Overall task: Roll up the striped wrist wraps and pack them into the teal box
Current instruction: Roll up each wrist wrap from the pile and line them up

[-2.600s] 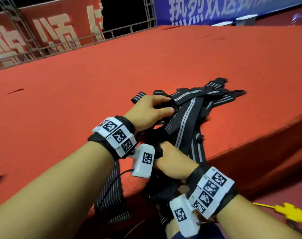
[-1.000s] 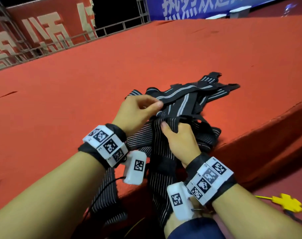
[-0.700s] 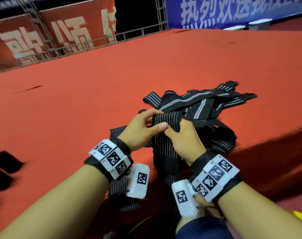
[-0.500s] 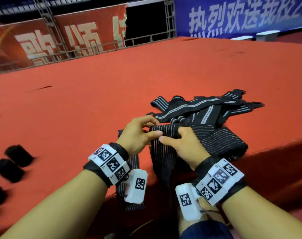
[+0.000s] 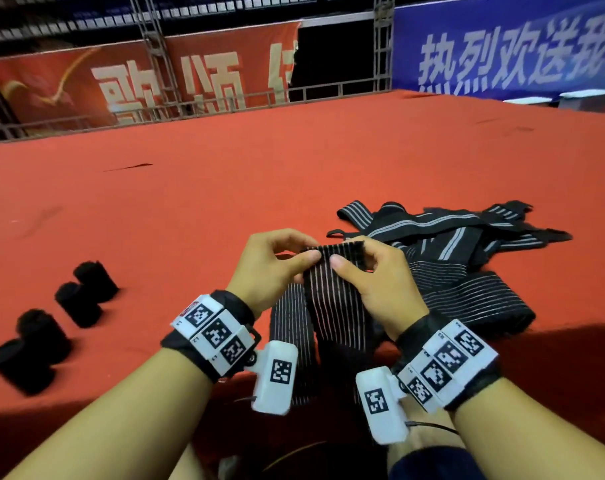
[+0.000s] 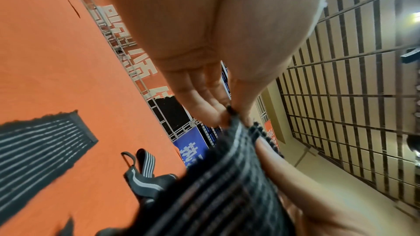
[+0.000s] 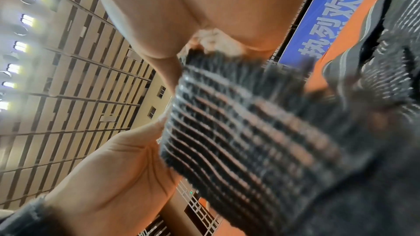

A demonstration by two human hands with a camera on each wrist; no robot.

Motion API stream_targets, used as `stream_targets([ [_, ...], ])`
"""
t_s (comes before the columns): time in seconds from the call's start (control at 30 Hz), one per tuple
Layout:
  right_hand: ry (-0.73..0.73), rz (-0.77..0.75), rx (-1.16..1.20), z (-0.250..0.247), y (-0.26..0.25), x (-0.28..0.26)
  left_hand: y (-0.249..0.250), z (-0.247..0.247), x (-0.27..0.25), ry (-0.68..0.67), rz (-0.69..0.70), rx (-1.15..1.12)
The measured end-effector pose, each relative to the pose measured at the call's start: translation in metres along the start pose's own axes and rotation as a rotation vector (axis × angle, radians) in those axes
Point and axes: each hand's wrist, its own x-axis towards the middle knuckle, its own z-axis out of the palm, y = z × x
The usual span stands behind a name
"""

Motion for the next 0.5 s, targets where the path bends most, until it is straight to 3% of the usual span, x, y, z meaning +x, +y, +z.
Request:
stream_targets([
  [0.13,-0.032,0.012,0.085,0.013,-0.01,-0.008,-0.006,-0.007,-0.004,0.12,0.073,0.206],
  [0.2,-0.074,0.028,0.203,0.017,-0.017,-0.011,-0.004,-0.008,-0.008,0.157,0.049,0.175],
  [0.33,-0.065,-0.008,0.14,0.024,-0.022,-0.011,0.008,-0.007,-0.019,0.03,0.002,0.009],
  [0.5,0.096,-0.039,-0.077,0.025,-0.021,-0.006,0.019,-0.008,-0.032,-0.093,-0.127,-0.32],
])
